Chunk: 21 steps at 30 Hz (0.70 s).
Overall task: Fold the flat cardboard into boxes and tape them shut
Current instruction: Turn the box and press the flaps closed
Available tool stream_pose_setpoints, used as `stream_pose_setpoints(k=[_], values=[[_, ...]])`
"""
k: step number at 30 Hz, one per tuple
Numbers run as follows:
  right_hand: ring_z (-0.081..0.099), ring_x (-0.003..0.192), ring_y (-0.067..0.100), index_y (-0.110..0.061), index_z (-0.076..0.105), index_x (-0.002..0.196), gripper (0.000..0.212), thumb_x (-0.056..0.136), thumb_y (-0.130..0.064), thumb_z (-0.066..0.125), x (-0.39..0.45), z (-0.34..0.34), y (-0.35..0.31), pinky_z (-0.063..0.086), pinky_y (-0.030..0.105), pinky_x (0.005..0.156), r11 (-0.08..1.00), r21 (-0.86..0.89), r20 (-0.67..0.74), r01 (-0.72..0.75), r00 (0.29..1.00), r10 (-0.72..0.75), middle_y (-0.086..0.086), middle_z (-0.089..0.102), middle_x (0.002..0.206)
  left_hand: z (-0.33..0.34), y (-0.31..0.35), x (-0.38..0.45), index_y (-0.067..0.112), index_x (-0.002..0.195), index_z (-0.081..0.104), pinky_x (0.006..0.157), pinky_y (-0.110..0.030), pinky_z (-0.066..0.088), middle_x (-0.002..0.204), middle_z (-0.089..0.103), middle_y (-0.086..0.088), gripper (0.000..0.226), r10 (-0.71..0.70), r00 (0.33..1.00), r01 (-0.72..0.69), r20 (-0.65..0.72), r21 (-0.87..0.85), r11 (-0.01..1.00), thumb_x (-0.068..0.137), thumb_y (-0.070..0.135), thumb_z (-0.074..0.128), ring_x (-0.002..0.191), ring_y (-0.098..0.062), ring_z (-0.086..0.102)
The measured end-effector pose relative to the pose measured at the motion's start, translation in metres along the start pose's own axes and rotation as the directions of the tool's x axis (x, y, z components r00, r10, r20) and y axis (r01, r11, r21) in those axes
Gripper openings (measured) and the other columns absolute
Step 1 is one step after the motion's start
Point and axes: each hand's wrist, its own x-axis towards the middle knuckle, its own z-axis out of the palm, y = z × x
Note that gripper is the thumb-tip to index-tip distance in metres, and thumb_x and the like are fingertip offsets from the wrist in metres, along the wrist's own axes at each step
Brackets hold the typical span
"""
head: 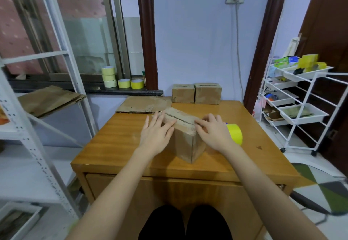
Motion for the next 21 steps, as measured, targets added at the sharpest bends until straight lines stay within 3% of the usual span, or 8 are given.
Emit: stream_pose_setpoints(k=[6,9,11,14,18,21], values=[[0.047,0.097,0.03,-0.017,0.066,0.117,0.035,0.092,-0.038,0.052,-0.022,-0.006,-0.004,0.04,0.04,0.085,0.997,0.024,-0.084,0.071,0.994,-0.069,0.006,0.044,0.097,-0.006,0.014,0.027,0.047,0.146,0.023,0.118,-0.042,-0.002,0.161,0.009,0.002,0.051,-0.059,0.973,0.104,0.223,-0.194,0.975,0.098,0.059,0.013,0.148,-0.019,0.002],[0.047,0.1,0.028,-0.014,0.063,0.119,0.039,0.089,-0.037,0.056,-0.027,-0.005,-0.004,0.039,0.036,0.082,0.993,-0.037,-0.059,0.11,0.992,-0.112,0.007,0.043,0.101,-0.008,0.016,0.037,0.047,0.146,0.024,0.117,-0.044,0.001,0.16,0.014,0.001,0.051,-0.035,0.958,0.106,0.284,-0.238,0.966,0.098,0.06,0.015,0.148,-0.021,0.006],[0.048,0.105,0.028,-0.012,0.063,0.119,0.039,0.088,-0.034,0.06,-0.026,-0.004,0.0,0.042,0.037,0.086,0.993,0.013,-0.087,0.117,0.989,-0.115,0.009,0.048,0.109,-0.011,0.017,0.041,0.046,0.146,0.027,0.118,-0.044,0.003,0.159,0.016,0.001,0.049,-0.027,0.961,0.095,0.275,-0.238,0.967,0.098,0.058,0.02,0.147,-0.021,0.008],[0.048,0.112,0.027,-0.01,0.062,0.119,0.037,0.089,-0.033,0.061,-0.023,0.0,0.004,0.043,0.038,0.093,0.987,0.066,-0.102,0.146,0.985,-0.139,0.01,0.051,0.122,-0.019,0.02,0.04,0.038,0.147,0.029,0.118,-0.042,0.012,0.159,0.017,0.003,0.051,0.013,0.985,0.027,0.171,-0.229,0.973,0.099,0.054,0.031,0.147,-0.018,0.013],[0.048,0.115,0.026,-0.011,0.058,0.124,0.039,0.091,-0.033,0.059,-0.023,0.01,0.003,0.044,0.037,0.093,0.981,0.095,-0.132,0.169,0.979,-0.156,0.007,0.051,0.127,-0.036,0.021,0.026,0.033,0.147,0.033,0.118,-0.039,0.015,0.159,0.016,0.008,0.064,0.187,0.96,-0.089,0.207,-0.408,0.908,0.09,0.061,0.045,0.146,-0.01,0.011],[0.045,0.121,0.023,-0.012,0.052,0.131,0.045,0.092,-0.034,0.058,-0.022,0.013,0.004,0.042,0.035,0.098,0.978,0.122,-0.13,0.167,0.98,-0.151,0.005,0.048,0.131,-0.034,0.02,0.015,0.034,0.148,0.029,0.118,-0.034,0.01,0.158,0.018,0.009,0.064,0.312,0.924,-0.265,0.223,-0.216,0.94,0.091,0.053,0.052,0.145,-0.008,0.014]])
